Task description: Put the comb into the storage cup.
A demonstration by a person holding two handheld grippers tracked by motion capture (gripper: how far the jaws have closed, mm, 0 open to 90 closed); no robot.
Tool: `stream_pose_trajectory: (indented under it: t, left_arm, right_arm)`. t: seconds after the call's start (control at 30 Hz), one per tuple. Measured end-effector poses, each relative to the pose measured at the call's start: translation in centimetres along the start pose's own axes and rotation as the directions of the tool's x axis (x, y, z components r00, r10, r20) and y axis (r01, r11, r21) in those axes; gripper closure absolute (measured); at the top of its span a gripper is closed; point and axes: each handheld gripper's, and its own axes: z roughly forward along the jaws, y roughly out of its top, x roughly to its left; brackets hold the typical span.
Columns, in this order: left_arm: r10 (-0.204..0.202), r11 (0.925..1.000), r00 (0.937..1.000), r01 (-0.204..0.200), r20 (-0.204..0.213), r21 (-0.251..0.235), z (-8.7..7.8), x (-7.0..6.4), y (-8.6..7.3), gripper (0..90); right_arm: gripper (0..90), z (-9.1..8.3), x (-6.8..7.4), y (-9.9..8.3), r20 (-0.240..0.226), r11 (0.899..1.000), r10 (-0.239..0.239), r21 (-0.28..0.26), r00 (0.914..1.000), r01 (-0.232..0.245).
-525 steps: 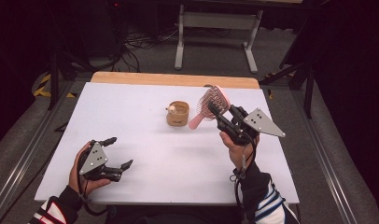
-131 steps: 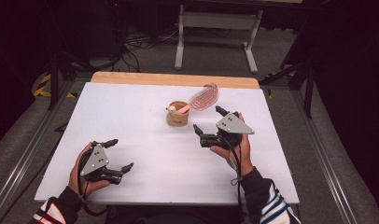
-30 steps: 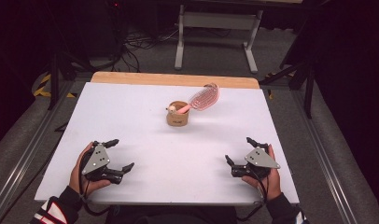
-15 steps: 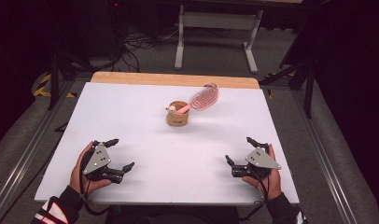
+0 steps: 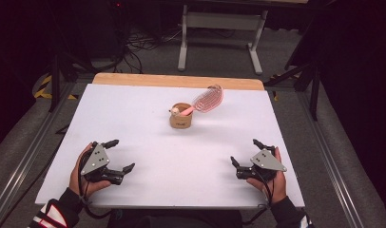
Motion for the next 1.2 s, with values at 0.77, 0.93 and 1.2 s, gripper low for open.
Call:
stream_pose_trajectory:
  t: [0.77, 0.93, 1.2]
  left_arm:
    - [-0.009, 1.0, 0.9998, 0.009, 0.018, 0.001, 0.5, 0.9, 0.0, 5.7]
    - [0.003, 1.0, 0.9998, -0.003, 0.019, 0.007, 0.5, 0.9, 0.0, 5.7]
    - [0.022, 0.9998, 0.9995, -0.022, 0.022, 0.003, 0.3, 0.5, 0.2, 5.7]
  right_arm:
    - [3.6, -0.3, 0.0, -0.1, 0.032, 0.999, -0.027, 0.025, 0.9991, 0.026]
    - [3.5, -0.6, -0.2, -0.1, 0.041, 1.0, -0.019, 0.017, 0.999, 0.018]
    - [3.6, -0.3, 0.4, -0.1, 0.025, 0.999, -0.036, 0.027, 0.9991, 0.035]
